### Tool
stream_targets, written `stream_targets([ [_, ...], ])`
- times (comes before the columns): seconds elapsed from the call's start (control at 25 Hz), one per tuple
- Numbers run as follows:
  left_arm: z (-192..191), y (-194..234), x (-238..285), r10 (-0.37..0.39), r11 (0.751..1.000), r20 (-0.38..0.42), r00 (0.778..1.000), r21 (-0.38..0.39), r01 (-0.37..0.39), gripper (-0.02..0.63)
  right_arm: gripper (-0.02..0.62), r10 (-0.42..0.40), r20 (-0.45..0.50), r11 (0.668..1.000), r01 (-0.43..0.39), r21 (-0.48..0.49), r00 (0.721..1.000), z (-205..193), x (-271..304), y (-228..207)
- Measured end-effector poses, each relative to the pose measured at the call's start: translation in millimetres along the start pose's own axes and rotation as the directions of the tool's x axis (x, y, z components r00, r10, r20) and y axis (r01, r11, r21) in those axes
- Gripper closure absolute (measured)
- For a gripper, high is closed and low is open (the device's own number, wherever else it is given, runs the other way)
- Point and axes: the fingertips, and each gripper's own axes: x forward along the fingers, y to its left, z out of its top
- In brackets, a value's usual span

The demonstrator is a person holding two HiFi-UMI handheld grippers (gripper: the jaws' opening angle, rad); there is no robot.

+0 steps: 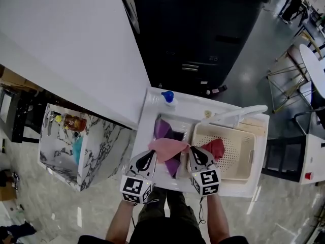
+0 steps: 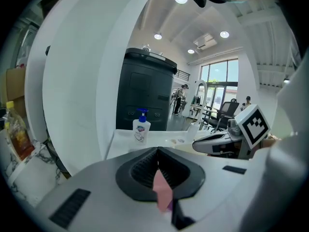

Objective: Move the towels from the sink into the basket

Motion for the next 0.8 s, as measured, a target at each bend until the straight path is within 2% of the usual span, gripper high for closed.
stream_targets([
  [0.32,-10,6,7,0.002,1.000,-0.020,1.000,-0.017,-0.002,0.598,0.558,0.000,-0.033,1.000,-0.001,-0.031,0.999,-11,16,-2],
  [0.4,-11,8,8,0.002,1.000,-0.024,1.000,-0.018,-0.003,0.598,0.550,0.023,-0.052,0.999,-0.024,-0.034,0.998,-14,22,0],
  [0.48,-12,9,9,0.004,1.000,-0.028,1.000,-0.020,-0.005,0.598,0.446,0.057,-0.084,0.997,-0.060,-0.039,0.995,-19,29,4],
  [0.56,-14,10,10,0.006,1.000,-0.032,0.999,-0.022,-0.007,0.598,0.404,0.074,-0.117,0.995,-0.081,-0.054,0.990,-24,35,6],
  [0.8,-14,16,15,0.013,1.000,-0.039,0.999,-0.027,-0.014,0.598,0.365,0.102,-0.187,0.991,-0.115,-0.062,0.977,-36,52,5],
])
